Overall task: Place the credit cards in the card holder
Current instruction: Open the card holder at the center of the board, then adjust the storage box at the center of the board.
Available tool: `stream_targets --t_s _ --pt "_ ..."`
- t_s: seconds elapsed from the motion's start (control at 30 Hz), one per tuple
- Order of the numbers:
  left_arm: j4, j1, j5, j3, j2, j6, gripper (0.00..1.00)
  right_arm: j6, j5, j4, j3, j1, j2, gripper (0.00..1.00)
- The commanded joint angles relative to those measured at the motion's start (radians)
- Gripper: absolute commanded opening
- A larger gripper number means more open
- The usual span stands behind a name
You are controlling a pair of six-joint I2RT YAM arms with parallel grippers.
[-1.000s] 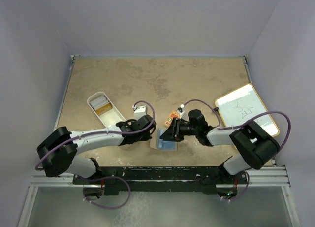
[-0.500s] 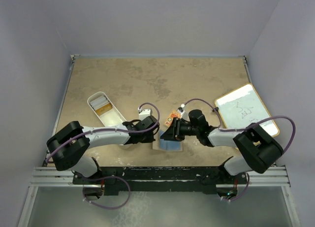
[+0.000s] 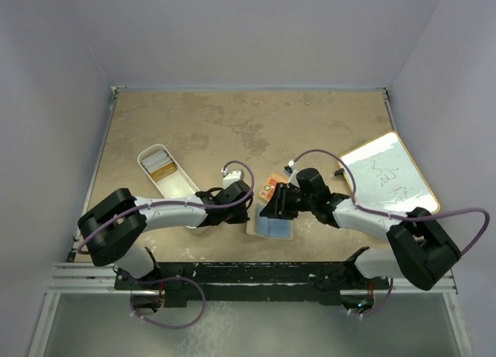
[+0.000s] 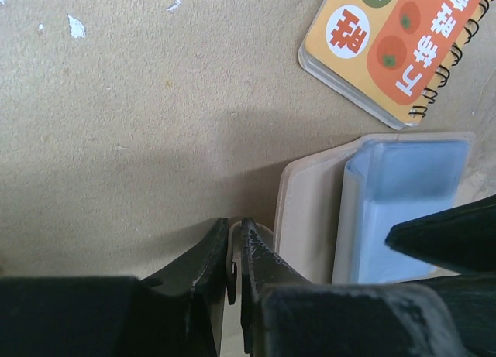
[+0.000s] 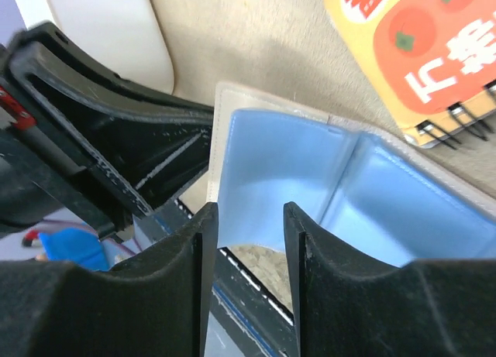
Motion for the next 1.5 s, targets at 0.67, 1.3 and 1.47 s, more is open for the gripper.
stream_targets --t_s 0.67,1.3,1.47 --pt "-0.315 0.301 -0.185 0.122 -0.394 0.183 0.63 -0.087 0.622 -0.590 0.377 0.272 0.216 0.65" --pt "-0.331 0.712 -0.060 0.215 -0.447 0.964 0.64 -0.209 0.663 -0.576 0.393 0.342 0.264 0.62" --pt "-0.321 0.714 -0.109 0.193 -0.428 1.044 0.64 -0.234 0.624 -0.567 0.391 0.343 0.268 0.62"
